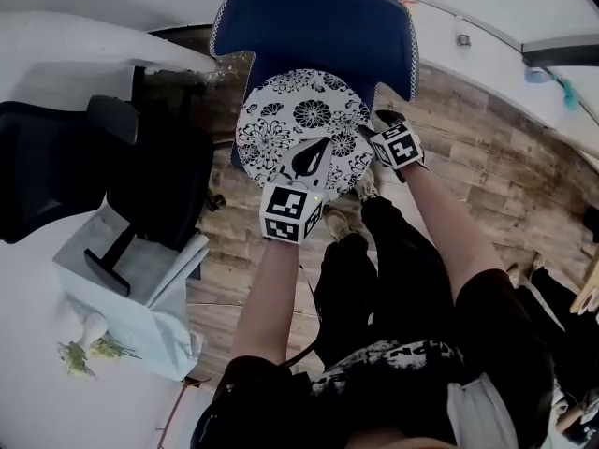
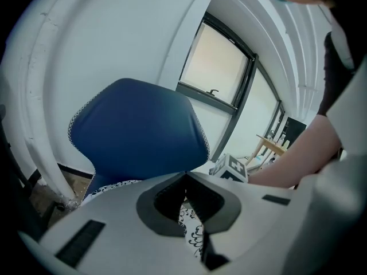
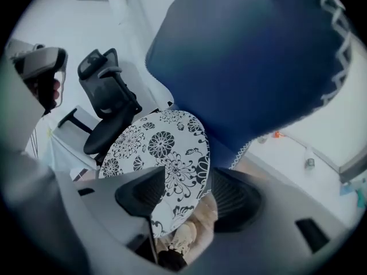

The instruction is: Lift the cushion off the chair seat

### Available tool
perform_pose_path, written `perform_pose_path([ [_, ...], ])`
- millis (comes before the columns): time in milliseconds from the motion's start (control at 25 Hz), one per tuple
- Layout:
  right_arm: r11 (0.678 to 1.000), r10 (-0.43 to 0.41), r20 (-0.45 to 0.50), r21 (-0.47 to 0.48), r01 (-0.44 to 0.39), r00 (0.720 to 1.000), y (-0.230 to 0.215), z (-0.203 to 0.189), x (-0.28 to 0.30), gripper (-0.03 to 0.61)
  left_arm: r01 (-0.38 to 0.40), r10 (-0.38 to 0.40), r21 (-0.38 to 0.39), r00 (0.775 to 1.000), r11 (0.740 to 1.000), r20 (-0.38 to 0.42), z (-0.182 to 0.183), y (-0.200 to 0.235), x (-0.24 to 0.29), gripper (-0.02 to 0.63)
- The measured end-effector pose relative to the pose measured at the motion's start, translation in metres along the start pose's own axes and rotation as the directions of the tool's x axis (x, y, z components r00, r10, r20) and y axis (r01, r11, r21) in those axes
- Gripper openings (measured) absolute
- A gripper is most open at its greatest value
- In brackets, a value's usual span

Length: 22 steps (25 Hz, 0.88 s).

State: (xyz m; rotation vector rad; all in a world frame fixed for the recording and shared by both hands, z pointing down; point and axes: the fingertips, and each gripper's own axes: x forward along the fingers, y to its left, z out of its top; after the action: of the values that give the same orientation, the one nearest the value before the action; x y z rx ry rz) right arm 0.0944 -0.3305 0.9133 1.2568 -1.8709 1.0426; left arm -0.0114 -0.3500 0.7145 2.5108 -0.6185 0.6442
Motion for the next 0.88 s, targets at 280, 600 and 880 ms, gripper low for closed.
perform_pose_path([
  [280,1.000,0.011,-0.075,0.008,-0.010,0.997,-0.025,0.002,0.047,0.247,-0.017,0.017,-0.016,1.000,1.000,-0.004,-0.019,0.034,0.036,0.012],
  [600,0.993,0.001,-0.145,-0.114,-0.018,0.989,-0.020,-0.012,0.074,0.235,-0.031,0.030,-0.038,0.999,0.999,-0.023,-0.038,0.042,0.044,0.012],
  [880,0.979,-0.024,-0.084,-0.204,0.006,0.996,-0.011,-0.004,0.072,0.037,-0.031,0.029,-0.083,0.999,0.996,-0.022,-0.043,0.043,0.043,0.012],
])
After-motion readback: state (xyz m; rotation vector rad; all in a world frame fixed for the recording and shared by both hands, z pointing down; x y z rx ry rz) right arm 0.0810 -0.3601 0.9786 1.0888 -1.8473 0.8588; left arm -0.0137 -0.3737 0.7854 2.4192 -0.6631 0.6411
